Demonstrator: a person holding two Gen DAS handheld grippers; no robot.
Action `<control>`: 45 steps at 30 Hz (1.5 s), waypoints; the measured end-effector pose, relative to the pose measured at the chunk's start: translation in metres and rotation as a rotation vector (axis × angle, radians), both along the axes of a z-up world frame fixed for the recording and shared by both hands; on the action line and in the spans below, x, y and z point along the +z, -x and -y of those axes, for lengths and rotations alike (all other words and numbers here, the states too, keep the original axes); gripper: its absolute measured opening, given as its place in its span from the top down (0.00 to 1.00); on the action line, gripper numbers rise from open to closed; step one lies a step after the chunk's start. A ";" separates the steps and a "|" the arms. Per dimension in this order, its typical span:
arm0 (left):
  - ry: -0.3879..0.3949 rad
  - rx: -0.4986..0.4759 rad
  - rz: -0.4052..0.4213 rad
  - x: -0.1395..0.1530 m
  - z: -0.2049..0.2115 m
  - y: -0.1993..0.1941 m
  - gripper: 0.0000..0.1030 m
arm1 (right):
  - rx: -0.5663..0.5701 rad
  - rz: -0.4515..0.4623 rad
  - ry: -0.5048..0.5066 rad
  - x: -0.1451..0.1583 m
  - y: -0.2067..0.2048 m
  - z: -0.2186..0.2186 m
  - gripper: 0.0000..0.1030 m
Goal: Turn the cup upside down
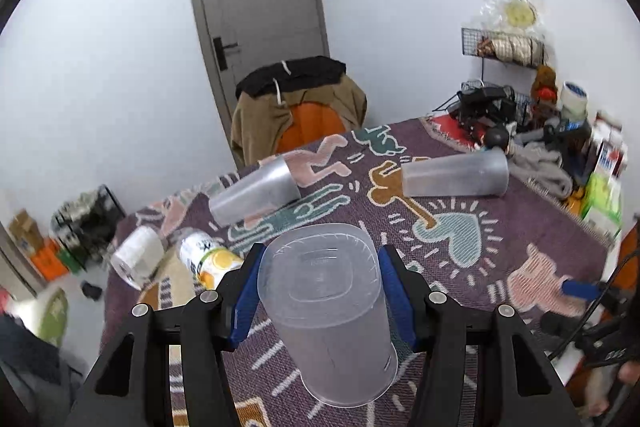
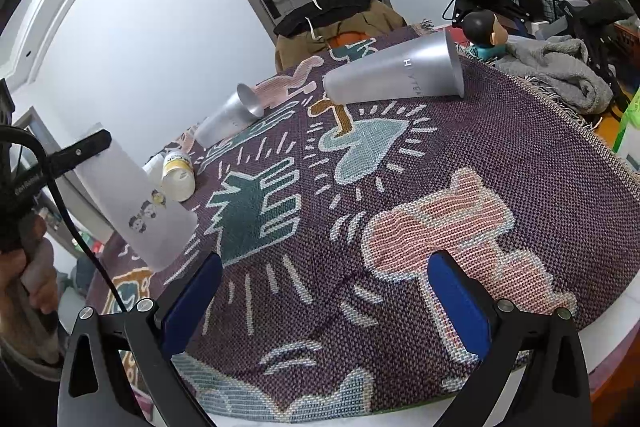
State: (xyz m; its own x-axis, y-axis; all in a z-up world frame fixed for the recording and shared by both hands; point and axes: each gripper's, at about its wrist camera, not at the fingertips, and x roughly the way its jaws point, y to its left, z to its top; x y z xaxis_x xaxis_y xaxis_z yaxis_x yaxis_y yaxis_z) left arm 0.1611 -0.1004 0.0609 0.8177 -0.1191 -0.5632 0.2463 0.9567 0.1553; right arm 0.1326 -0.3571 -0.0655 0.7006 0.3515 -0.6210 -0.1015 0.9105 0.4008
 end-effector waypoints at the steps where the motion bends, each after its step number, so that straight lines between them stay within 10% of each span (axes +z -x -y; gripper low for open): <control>1: -0.017 -0.008 0.013 -0.004 0.005 0.001 0.44 | 0.000 -0.001 0.000 0.000 0.000 0.000 0.00; 13: -0.118 -0.002 0.063 -0.038 0.024 0.002 0.41 | 0.001 -0.016 -0.005 -0.006 -0.002 0.003 0.00; 20: -0.055 -0.017 0.090 -0.025 0.017 0.012 0.03 | 0.002 -0.015 -0.007 -0.006 -0.001 0.003 0.00; 45: 0.106 0.115 0.227 0.004 -0.044 0.077 0.00 | 0.026 0.175 0.113 0.041 0.026 -0.027 0.00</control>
State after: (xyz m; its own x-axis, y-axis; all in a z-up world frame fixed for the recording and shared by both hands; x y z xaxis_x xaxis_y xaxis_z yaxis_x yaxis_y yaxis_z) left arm 0.0839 -0.0564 0.0652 0.9330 -0.0667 -0.3536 0.1054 0.9902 0.0913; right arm 0.1067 -0.3305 -0.0245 0.7929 0.3060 -0.5270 -0.1848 0.9448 0.2704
